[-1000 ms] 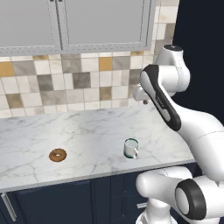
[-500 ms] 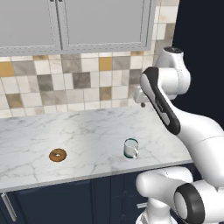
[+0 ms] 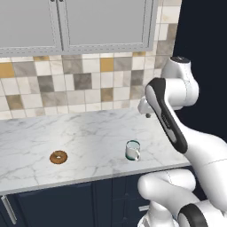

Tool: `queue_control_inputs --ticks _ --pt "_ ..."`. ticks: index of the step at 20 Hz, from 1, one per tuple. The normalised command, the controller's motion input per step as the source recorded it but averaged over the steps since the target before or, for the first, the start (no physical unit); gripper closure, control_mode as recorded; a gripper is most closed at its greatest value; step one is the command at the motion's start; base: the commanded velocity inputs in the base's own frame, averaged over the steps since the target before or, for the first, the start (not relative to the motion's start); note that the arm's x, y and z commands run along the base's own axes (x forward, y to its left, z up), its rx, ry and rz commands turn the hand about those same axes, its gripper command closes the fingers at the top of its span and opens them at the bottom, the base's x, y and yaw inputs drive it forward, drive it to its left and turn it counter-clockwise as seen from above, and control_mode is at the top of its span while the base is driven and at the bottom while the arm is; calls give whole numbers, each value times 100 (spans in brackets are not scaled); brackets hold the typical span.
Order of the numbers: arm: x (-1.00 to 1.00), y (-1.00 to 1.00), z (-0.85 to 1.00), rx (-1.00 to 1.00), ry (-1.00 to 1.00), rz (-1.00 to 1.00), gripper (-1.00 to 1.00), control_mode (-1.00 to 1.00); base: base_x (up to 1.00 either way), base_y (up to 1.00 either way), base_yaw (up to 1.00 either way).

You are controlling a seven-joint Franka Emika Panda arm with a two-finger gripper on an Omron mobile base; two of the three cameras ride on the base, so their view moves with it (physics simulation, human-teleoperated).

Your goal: Pick the mug from the counter and place it inside the microwave. Then close the microwave.

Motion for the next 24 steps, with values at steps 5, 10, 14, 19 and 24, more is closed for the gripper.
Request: queue_control_inputs --ticks 5,10,14,19,24 --pt "-19 3 -11 0 2 0 -100 -100 0 0 0" --pt "0 12 -28 0 0 0 -100 -100 0 0 0" --pt "18 4 -41 0 -4 0 -100 -100 0 0 0" --pt "16 10 -59 0 0 0 -100 -100 0 0 0" --pt "3 17 -35 0 0 0 -100 -100 0 0 0"
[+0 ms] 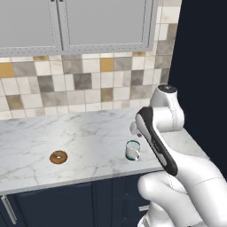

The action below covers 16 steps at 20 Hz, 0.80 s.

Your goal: Pick the mug from the counter and place it inside the microwave. Then close the microwave.

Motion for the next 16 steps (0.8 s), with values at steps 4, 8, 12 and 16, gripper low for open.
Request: queue_control_inputs --ticks 4,8,12,16 --pt "-1 5 -26 0 0 0 -100 -100 0 0 0" --pt "0 1 -37 0 0 0 -100 -100 0 0 0" --pt "4 7 -47 0 0 1 -100 -100 0 0 0" --pt "13 13 -33 0 -1 1 -100 -100 0 0 0"
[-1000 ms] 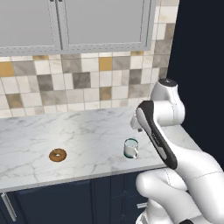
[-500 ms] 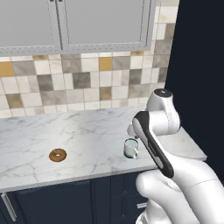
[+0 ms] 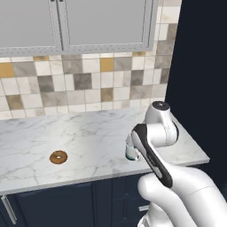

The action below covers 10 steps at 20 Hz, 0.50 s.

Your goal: Pick the mug from the counter and place it inside the microwave. Then close the microwave.

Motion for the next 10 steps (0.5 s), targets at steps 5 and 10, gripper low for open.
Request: queue_control_inputs --ticks 5,10 --pt "16 5 -26 0 -3 2 -100 -100 0 0 0" --pt "21 0 -33 0 0 5 -100 -100 0 0 0"
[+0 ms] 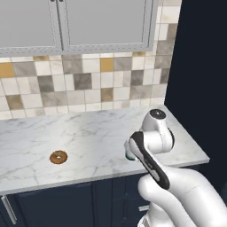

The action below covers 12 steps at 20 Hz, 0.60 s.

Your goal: Pick the mug from the counter and place it inside the microwave. Then close the microwave.

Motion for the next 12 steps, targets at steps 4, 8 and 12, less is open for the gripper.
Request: queue_control_inputs --ticks 4,8,12 --pt "24 0 -31 0 0 6 -100 -100 0 0 0" --pt "18 0 -26 0 1 6 -100 -100 0 0 0" --pt "0 -1 -3 0 9 5 -100 -100 0 0 0"
